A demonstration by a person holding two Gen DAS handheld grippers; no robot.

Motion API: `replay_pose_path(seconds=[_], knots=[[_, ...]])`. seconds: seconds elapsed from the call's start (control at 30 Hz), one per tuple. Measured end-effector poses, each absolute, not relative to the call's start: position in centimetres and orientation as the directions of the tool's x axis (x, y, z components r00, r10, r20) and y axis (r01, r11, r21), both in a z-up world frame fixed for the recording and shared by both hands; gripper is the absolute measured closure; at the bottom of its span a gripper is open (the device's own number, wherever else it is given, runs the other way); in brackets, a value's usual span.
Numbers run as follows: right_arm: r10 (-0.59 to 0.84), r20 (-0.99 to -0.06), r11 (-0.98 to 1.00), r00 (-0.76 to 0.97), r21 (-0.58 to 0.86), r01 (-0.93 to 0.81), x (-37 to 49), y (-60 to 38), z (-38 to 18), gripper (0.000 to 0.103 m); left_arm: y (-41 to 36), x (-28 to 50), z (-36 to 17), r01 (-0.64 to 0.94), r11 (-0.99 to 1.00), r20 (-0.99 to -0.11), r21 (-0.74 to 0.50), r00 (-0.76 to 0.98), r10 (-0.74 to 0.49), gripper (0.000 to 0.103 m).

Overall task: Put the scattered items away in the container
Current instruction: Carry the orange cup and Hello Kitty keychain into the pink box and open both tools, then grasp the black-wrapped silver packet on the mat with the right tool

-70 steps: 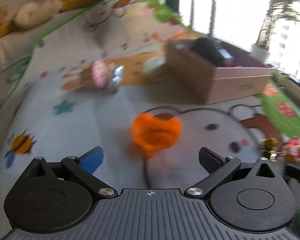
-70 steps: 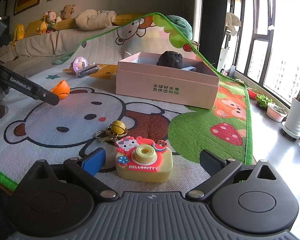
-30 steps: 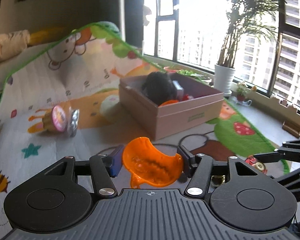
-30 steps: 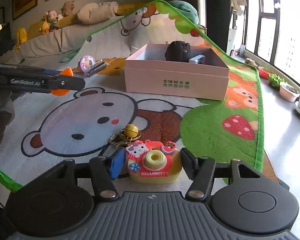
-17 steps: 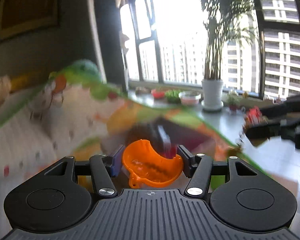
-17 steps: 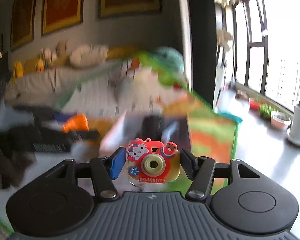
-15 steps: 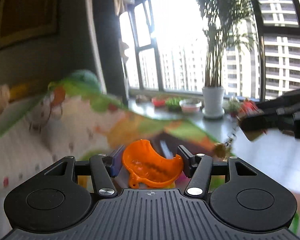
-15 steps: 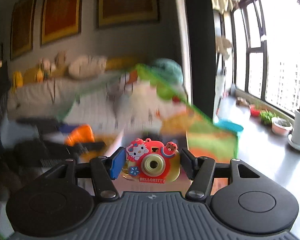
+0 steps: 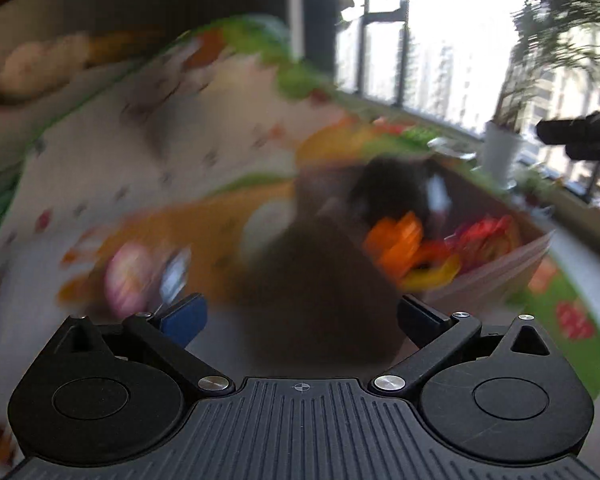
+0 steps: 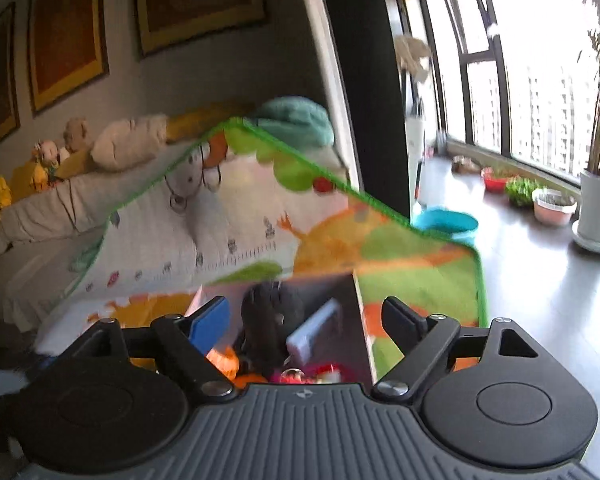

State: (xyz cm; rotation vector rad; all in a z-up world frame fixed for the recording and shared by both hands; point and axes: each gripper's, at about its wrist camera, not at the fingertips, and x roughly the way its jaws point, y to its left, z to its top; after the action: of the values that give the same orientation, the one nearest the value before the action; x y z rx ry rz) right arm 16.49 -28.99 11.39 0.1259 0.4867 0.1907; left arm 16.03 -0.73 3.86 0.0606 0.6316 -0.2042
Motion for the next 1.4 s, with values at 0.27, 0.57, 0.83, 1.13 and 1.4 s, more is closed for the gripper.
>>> replay_pose_path(seconds=[0.27,0.57,0.83,1.13,1.4], knots=[[0.321,-0.511,0.939,0.797,0.066,-0.336,17.3,-19.0,10.5,0.019,5.3,13.2,1.4,-0.014,0.999,-0.603,0.035,0.797,0.032,0.0],[0.46,-0.68,0.851,0.57,0.155,-0.502,23.7,-6.2,8.7,0.041,8.2,12.2,0.6,-0.013,0.992,-0.581,-0.128,0.811,-0.064,0.0],[0.463,-0.738,0.868,0.492,0.265,-0.42,29.9,-1.4,5.9,0.005,9.3,12.1,0.4,-0.017,0.978,-0.58,-0.208,0.807,-0.11,0.0],[0.461,-0.791,0.844,0.403,0.251,-0.475,30.4,-0.3,2.7,0.04,9.2,11.6,0.7,-0.017,0.974,-0.575,-0.227,0.809,-0.12,0.0],[0.426,-0.805,0.845,0.412,0.191,-0.5,25.9,-3.8,4.5,0.078,9.8,11.4,0.5,-0.014,0.97,-0.569,-0.242,0.812,-0.13,0.0]])
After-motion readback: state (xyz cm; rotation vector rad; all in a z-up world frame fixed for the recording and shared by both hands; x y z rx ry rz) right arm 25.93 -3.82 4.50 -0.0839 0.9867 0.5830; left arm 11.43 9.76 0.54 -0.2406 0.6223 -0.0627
